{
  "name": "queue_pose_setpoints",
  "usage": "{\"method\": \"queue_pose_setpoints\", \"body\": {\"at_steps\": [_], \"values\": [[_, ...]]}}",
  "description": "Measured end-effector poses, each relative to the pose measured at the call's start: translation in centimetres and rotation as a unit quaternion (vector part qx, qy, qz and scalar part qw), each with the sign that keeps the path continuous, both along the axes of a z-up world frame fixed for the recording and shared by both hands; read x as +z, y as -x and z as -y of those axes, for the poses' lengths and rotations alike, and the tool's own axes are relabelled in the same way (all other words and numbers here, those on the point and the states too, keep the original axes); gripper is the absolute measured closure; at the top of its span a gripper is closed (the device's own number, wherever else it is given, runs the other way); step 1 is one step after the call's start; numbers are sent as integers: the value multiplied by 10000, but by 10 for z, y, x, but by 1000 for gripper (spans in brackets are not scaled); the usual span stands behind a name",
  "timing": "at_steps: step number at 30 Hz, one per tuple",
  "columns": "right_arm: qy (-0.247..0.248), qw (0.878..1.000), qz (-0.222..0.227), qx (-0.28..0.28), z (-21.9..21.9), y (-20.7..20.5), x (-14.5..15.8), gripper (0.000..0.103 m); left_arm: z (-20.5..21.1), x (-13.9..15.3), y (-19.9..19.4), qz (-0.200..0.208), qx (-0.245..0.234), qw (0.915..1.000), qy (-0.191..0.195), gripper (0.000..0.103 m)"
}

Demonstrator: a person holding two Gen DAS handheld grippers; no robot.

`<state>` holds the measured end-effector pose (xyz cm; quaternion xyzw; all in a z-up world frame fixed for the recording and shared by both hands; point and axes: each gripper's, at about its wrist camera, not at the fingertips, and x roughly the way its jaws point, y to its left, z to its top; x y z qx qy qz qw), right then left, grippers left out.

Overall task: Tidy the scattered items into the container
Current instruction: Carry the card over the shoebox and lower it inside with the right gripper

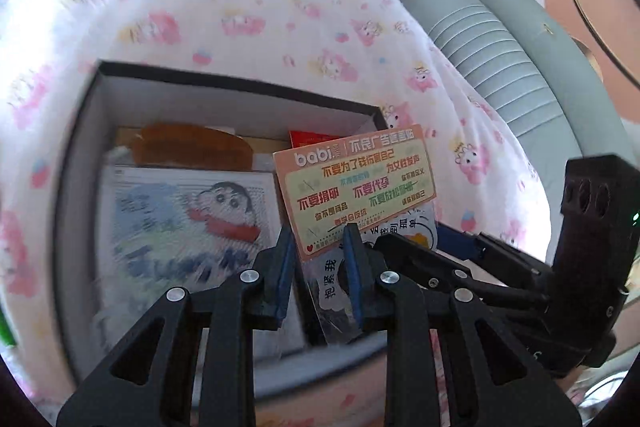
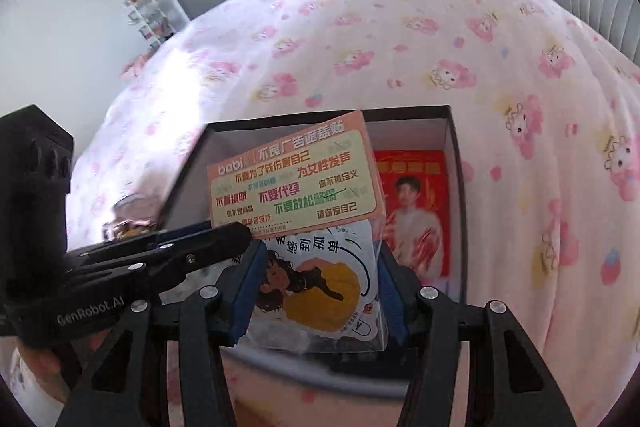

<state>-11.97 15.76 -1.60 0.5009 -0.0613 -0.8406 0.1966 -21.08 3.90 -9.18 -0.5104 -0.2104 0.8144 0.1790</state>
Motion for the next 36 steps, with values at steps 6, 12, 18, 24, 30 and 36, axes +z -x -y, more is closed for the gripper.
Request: {"method": "queue_pose_setpoints", "body": {"at_steps": [6, 12, 18, 24, 30, 36], "values": [[315, 9984, 117, -460, -30, 23, -40, 53, -17, -29, 32, 212, -200, 9996, -23, 80], [122, 9982, 14, -584, -33, 29, -44, 52, -29, -53, 51, 832, -243, 9940, 668, 74], [-202, 9912, -673, -1119, -54, 17, -19, 54, -20, -54, 47, 1127, -155, 9918, 591, 69], [91, 9829, -997, -1548, -82, 1, 8, 55, -35, -67, 46, 1281, -245, 9890, 698, 66], [-439, 9759, -598, -2052, -100, 12, -12, 54, -61, -62, 50, 1119, -478, 9911, 535, 66], [-324, 9829, -181, -1803, -88, 23, -25, 54, -62, -70, 59, 1248, -285, 9908, 442, 67]]}}
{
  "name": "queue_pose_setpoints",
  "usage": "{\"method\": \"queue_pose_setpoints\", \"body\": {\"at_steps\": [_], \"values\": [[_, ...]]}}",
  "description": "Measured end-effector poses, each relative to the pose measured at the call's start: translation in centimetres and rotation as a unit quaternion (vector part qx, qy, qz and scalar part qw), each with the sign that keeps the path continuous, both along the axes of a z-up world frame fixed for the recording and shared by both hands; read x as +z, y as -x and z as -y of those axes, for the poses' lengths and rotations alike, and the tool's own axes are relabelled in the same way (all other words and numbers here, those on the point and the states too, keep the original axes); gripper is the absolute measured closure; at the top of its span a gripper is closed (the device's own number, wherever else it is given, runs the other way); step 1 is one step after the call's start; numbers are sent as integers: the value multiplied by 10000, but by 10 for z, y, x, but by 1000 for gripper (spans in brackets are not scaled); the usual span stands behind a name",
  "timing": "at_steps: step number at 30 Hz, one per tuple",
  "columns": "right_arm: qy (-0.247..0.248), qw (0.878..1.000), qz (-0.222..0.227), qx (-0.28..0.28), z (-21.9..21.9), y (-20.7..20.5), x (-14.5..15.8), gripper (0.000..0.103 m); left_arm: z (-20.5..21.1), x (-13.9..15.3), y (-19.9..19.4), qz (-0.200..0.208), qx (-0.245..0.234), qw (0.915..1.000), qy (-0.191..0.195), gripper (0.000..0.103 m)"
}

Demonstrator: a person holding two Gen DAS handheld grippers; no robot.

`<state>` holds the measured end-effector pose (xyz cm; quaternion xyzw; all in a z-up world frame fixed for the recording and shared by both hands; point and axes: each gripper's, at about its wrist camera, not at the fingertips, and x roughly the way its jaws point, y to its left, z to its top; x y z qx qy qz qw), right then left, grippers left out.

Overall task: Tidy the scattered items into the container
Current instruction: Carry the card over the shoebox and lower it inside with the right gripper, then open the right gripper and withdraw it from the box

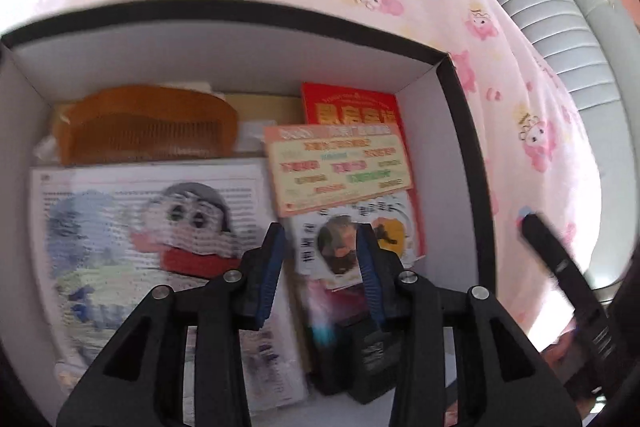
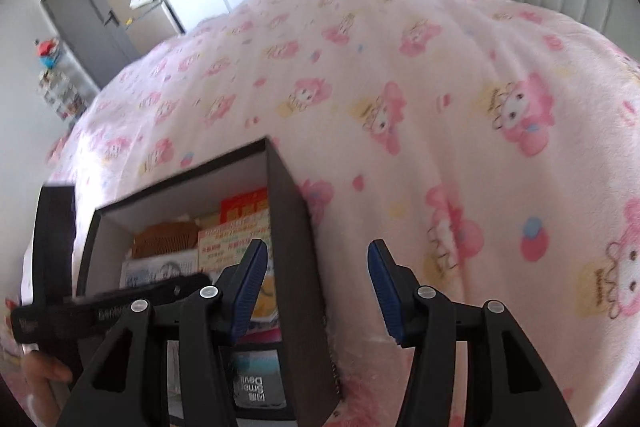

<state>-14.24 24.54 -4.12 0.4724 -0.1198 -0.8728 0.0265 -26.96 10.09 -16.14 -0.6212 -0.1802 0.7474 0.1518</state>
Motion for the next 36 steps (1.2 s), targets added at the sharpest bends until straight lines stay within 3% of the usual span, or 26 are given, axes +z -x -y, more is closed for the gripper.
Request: {"method": "queue_pose_setpoints", "body": {"at_steps": [5, 9, 12, 20, 26, 30, 32, 36], "values": [[-196, 9997, 136, 64, 10, 3, -7, 54, -17, 2, -1, -50, -249, 9994, -253, 65], [-469, 9989, 46, -71, 11, 3, -8, 53, 3, 5, 3, -84, 242, 9996, 115, 65], [-210, 9995, 183, -123, 6, -1, -8, 53, 7, 3, -1, -42, 329, 9992, 211, 64], [-98, 9995, 271, -98, 2, -1, -11, 52, -4, -5, 11, 171, -106, 9998, 25, 58], [1, 9994, 341, 52, 5, 5, -16, 52, 0, 8, 7, -176, 45, 9998, 41, 57], [-139, 9991, 367, 132, 11, 7, -20, 52, -5, 10, 6, -107, -347, 9993, 108, 57], [-176, 9991, 358, 142, 13, 2, -15, 52, -3, 22, -5, -260, -368, 9989, 149, 57], [-438, 9986, -82, 301, 24, -19, 13, 52, -3, 79, -50, -1219, -469, 9911, 269, 53]]}}
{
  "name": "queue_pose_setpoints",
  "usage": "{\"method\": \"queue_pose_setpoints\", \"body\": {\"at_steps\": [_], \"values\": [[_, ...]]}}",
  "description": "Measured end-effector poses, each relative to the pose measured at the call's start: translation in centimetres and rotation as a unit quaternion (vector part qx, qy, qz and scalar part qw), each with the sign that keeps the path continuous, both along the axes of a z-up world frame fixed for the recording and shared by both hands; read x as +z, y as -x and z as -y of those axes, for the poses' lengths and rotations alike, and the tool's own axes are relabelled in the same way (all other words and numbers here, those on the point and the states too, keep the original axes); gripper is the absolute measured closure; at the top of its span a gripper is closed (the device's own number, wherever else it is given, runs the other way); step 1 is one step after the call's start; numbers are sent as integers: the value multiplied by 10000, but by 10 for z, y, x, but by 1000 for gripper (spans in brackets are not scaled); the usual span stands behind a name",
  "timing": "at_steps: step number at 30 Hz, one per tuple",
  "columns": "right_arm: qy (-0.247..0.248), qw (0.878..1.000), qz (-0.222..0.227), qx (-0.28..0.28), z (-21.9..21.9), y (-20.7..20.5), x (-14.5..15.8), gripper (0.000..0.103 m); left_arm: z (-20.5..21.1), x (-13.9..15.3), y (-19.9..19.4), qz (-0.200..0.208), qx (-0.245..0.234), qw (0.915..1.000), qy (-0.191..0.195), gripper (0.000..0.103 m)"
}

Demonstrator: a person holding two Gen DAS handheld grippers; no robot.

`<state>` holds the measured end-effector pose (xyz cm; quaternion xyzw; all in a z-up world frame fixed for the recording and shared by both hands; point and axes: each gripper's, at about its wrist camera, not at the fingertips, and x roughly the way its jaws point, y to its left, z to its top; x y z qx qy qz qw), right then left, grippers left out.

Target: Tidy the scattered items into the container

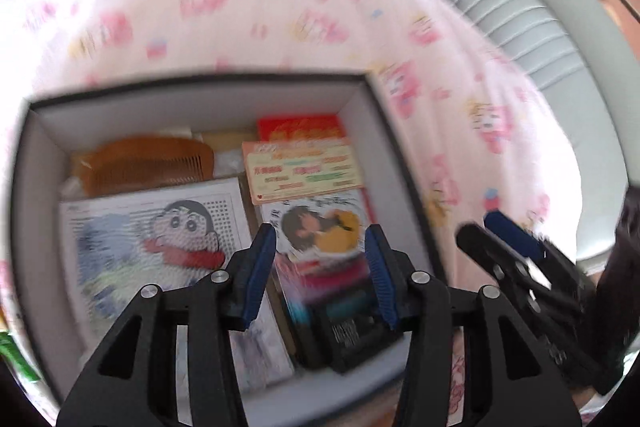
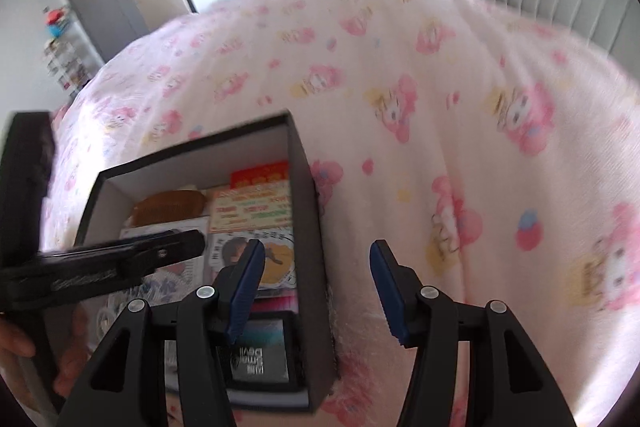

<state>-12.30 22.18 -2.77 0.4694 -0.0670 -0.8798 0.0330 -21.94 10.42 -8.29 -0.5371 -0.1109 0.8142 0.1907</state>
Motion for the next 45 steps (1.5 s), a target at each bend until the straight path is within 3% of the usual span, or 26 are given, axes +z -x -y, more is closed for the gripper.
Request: {"method": "queue_pose_setpoints", "body": {"at_steps": [3, 8, 12, 19, 24, 28, 32, 36, 39, 42, 45], "values": [[-322, 9988, -328, -153, 2, -26, 26, 52, 1, 32, -37, -525, -5, 9986, 102, 44], [-160, 9983, -545, -94, 13, -72, 49, 48, 1, 63, -87, -971, -112, 9952, 108, 42], [-140, 9979, -637, 30, 29, -112, 61, 47, 6, 68, -120, -1045, -178, 9943, 91, 40], [-388, 9961, -677, 421, 67, -135, 70, 47, 42, 71, -156, -995, -8, 9950, 65, 40], [-280, 9931, -766, 846, 110, -140, 73, 49, 93, 74, -176, -959, 530, 9939, 98, 40], [-228, 9845, -618, 1624, 164, -137, 67, 59, 141, 70, -197, -942, 1111, 9890, 238, 44], [-119, 9708, -430, 2359, 221, -130, 57, 59, 208, 55, -220, -871, 1922, 9773, -170, 44], [-123, 9563, -145, 2918, 284, -121, 40, 59, 258, 37, -238, -860, 2715, 9586, -31, 43], [80, 9438, 303, 3291, 324, -111, 18, 62, 299, 13, -245, -630, 3184, 9455, -259, 43], [361, 9366, 810, 3391, 351, -92, -5, 62, 335, -13, -251, -400, 3563, 9329, -343, 43], [96, 9345, 909, 3441, 374, -79, -21, 62, 363, -40, -250, -146, 3617, 9304, -579, 43]]}}
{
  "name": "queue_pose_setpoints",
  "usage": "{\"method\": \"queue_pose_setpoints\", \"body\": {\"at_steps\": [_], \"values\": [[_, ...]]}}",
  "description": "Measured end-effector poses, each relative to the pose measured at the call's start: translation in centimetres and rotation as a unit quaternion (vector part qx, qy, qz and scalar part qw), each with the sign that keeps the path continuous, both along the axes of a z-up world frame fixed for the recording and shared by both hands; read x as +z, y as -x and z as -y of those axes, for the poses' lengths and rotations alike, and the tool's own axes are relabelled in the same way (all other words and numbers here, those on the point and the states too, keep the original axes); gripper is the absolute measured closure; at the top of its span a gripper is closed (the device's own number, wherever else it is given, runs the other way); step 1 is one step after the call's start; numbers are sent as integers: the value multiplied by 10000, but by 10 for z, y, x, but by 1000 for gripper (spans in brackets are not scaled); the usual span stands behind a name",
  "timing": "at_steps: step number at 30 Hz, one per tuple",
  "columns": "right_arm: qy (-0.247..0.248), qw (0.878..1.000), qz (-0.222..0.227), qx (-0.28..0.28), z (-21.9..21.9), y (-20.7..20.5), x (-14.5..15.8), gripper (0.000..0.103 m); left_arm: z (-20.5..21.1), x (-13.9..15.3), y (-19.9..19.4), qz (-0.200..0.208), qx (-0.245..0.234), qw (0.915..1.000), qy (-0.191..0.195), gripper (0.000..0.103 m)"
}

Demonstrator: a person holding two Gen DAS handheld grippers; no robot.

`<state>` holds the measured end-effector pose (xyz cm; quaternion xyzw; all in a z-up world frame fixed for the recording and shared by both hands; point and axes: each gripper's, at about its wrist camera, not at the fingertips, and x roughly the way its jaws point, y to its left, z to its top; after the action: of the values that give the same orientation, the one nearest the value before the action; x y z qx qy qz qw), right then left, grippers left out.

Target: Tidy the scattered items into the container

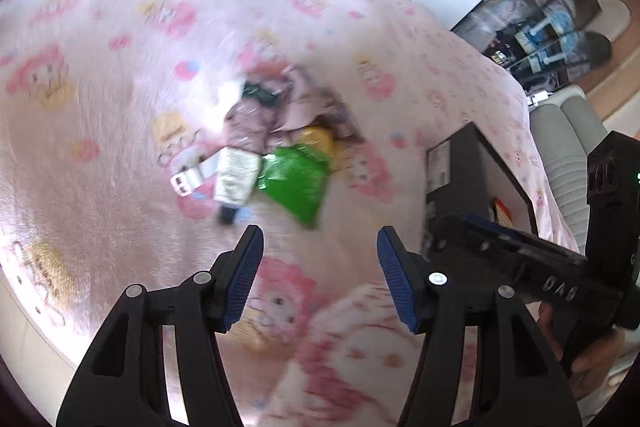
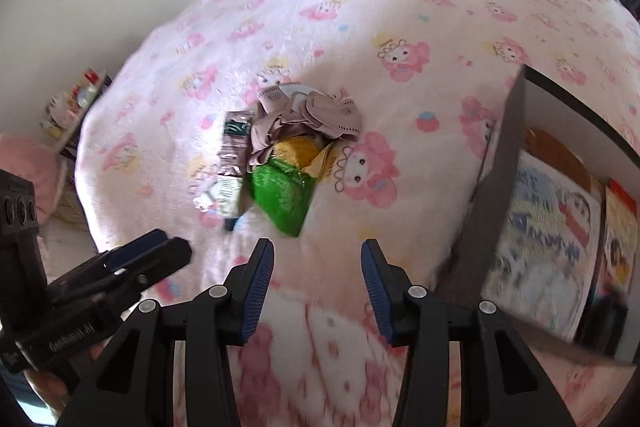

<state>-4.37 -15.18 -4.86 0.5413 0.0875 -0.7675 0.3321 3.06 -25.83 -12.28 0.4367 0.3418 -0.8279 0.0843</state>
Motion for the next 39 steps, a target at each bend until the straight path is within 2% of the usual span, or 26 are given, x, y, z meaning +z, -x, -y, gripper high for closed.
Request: {"method": "queue_pose_setpoints", "body": {"at_steps": [3, 8, 11, 13, 15, 17, 19, 22, 24, 27, 28, 31, 34, 37, 39], "values": [[-102, 9993, 347, 49, 16, 13, -15, 62, 16, -24, 7, 160, -65, 9995, -262, 43], [-120, 9996, 225, 94, 35, 21, -16, 62, 47, -49, 19, 316, 350, 9987, -216, 43], [0, 9993, 367, 121, 45, 26, -19, 61, 55, -67, 36, 351, 347, 9986, -207, 43], [4, 9988, 458, 150, 50, 29, -27, 61, 53, -89, 52, 646, 268, 9970, -344, 44], [-70, 9984, 549, 107, 50, 32, -37, 61, 47, -103, 59, 811, 308, 9957, -316, 51], [-177, 9972, 725, 40, 47, 37, -48, 61, 44, -103, 59, 923, 433, 9948, -71, 67], [-151, 9968, 782, 5, 43, 39, -49, 61, 44, -99, 56, 822, 414, 9956, -153, 68], [-15, 9968, 787, -107, 37, 40, -44, 61, 42, -87, 51, 585, 135, 9977, -308, 70], [129, 9963, 825, -191, 32, 38, -40, 61, 38, -70, 44, 271, -1, 9982, -531, 71], [340, 9955, 854, -213, 25, 31, -30, 61, 29, -40, 36, -68, -109, 9988, -478, 71], [400, 9962, 734, -241, 21, 28, -23, 61, 25, -31, 33, -182, -139, 9984, -521, 71], [370, 9979, -55, -533, 4, 17, 1, 61, 11, -3, 34, -506, -297, 9959, -684, 72], [732, 9956, 169, -563, -17, 10, 11, 61, 0, 16, 27, -722, -459, 9921, -923, 72], [843, 9938, 267, -668, -41, 0, 17, 61, -21, 43, 24, -863, -717, 9902, -834, 74], [1034, 9910, 321, -792, -62, -7, 23, 61, -50, 60, 29, -958, -1026, 9868, -812, 76]]}}
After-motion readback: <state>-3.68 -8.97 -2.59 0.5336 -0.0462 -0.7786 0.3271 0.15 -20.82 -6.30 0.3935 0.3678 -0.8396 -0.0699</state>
